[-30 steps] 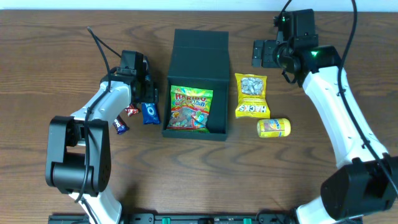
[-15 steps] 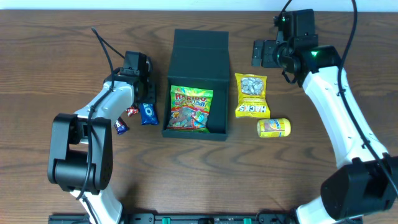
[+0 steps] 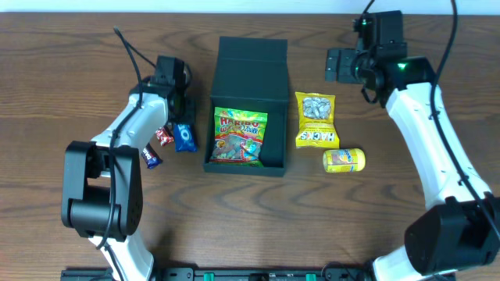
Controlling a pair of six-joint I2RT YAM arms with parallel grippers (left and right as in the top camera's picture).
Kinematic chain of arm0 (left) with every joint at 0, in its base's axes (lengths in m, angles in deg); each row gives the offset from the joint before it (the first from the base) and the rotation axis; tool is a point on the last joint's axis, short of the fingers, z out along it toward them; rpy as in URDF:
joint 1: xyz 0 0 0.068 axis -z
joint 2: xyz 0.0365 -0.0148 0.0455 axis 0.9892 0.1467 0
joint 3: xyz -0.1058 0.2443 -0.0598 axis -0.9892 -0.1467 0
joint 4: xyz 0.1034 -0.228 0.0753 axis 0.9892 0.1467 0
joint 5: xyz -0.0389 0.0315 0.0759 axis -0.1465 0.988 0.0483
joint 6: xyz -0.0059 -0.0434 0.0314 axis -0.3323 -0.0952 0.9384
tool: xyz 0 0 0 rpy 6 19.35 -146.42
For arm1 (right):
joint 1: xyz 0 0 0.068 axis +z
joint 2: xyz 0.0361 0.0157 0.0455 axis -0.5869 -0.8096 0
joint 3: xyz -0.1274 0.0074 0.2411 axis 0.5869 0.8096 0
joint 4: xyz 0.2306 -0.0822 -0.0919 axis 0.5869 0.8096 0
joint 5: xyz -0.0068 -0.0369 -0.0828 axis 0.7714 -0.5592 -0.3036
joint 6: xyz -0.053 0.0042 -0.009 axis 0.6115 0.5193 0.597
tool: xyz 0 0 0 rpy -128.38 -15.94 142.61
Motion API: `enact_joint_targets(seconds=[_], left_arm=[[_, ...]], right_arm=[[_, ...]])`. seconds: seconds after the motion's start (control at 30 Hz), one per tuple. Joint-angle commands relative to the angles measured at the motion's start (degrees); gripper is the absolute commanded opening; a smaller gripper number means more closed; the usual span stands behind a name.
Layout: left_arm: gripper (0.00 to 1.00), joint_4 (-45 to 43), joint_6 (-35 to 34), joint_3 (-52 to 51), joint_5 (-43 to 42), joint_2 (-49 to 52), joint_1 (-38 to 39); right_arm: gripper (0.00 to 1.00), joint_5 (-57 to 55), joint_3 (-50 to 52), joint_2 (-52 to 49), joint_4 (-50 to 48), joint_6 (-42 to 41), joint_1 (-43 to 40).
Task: Pack container
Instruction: 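Carry the Oreo pack over and lower it into the box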
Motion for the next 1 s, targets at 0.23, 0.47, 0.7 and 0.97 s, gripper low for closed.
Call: enact_joint_targets(seconds=[0.23,0.47,0.7,0.97], left_arm=[[0.06,14.97,-0.94,22.45,0.39,0.15,4.76],[0.06,16.41,-7.15,26.56,0.22,0.28,15.78],[0.06,15.89,-9.38,25.59,-2.71,2.10,26.16],[0.06,18.53,-13.90,25.57,-6.14,5.49,30.69]], right_arm=[[0.99,-0.87,-0.57,-0.09,0.13,-1.95,-6.62],[0.99,-0.76,-0.57,-0.09,0.81,-1.92,-9.22],[0.99,-0.79,-0.57,-0.09,0.46,-1.90,-10.23],[0.99,-0.79,-0.57,-0.09,0.59,-1.90,-10.95]])
